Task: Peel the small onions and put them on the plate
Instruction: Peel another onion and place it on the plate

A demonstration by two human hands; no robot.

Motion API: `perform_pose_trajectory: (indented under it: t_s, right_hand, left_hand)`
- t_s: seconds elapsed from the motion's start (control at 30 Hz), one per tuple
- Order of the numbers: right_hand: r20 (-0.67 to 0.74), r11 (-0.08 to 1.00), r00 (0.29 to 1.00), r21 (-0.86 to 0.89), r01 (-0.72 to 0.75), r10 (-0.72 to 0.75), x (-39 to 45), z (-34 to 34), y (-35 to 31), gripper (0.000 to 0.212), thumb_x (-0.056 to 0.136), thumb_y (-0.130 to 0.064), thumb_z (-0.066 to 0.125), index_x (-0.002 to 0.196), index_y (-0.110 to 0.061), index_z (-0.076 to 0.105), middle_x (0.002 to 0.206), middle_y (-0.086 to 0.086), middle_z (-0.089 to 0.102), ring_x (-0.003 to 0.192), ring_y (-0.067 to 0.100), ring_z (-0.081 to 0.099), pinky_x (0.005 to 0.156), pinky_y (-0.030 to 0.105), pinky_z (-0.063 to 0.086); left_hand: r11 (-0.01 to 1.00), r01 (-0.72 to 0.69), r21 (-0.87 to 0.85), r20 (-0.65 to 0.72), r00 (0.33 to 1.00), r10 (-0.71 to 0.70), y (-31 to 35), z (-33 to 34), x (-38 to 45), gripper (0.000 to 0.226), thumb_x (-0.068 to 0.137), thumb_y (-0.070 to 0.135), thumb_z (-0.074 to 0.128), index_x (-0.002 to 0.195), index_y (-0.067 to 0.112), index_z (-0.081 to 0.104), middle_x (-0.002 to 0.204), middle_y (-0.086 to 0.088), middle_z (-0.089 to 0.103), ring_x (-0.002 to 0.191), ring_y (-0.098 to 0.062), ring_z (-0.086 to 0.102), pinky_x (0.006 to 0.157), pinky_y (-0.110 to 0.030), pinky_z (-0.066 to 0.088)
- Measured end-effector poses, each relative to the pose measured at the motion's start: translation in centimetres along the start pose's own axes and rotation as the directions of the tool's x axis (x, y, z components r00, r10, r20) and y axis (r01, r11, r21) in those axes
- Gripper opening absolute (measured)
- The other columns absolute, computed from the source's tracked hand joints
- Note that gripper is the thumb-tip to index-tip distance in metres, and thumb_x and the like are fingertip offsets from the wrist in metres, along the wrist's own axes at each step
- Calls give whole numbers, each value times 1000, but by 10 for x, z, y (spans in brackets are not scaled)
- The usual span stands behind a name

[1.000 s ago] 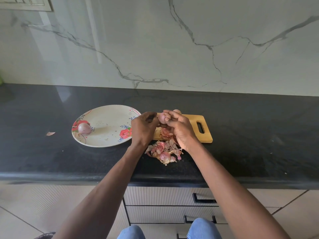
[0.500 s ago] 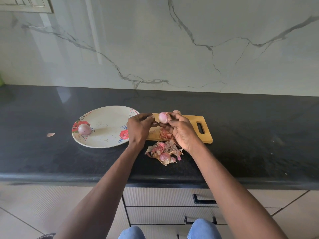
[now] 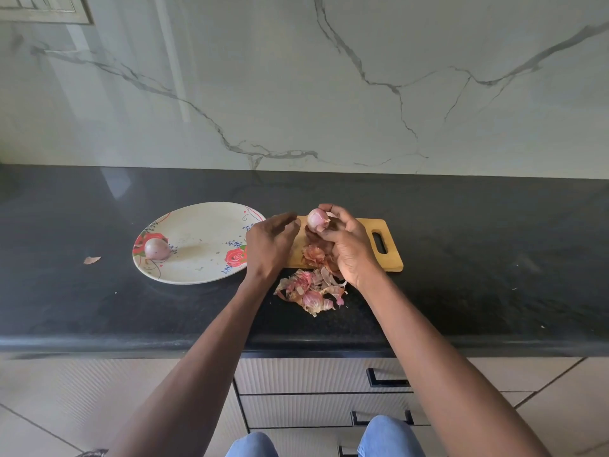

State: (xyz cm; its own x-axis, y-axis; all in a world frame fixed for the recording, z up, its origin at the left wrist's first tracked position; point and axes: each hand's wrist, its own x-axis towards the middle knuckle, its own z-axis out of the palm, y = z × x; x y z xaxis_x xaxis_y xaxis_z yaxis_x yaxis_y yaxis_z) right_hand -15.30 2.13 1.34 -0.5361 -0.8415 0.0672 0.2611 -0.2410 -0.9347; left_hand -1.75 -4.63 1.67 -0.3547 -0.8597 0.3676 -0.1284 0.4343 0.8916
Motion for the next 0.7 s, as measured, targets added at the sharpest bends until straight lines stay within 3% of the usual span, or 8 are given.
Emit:
perform_pose_trajectory:
  t_s: [0.2, 0.53, 0.7]
  right_hand:
    - [-10, 958, 984, -228, 171, -178, -8, 5, -2, 43, 79, 6, 78, 112, -18, 69, 107, -1, 76, 102, 13, 72, 91, 40, 59]
    - [52, 886, 955, -361, 291, -292, -2, 5, 8, 39, 83, 3, 77, 111, -23, 68, 116, 6, 73, 112, 17, 69, 99, 46, 55]
    - [52, 866, 945, -388, 316, -322, -1, 3, 9, 40, 82, 2, 78, 114, -21, 68, 117, 4, 73, 111, 15, 69, 96, 43, 57]
  left_hand:
    - [992, -126, -24, 90, 988, 128, 1, 2, -4, 30, 93, 19, 71, 123, 14, 72, 116, 0, 74, 103, 4, 68, 86, -11, 51]
    - [989, -145, -24, 50, 988, 146, 0, 4, -6, 30, 93, 20, 69, 121, 11, 73, 113, -3, 75, 94, 16, 65, 80, -7, 50]
    - [989, -144, -27, 45, 988, 145, 0, 4, -6, 32, 93, 20, 68, 122, 9, 72, 115, -5, 74, 98, 10, 66, 80, -6, 49]
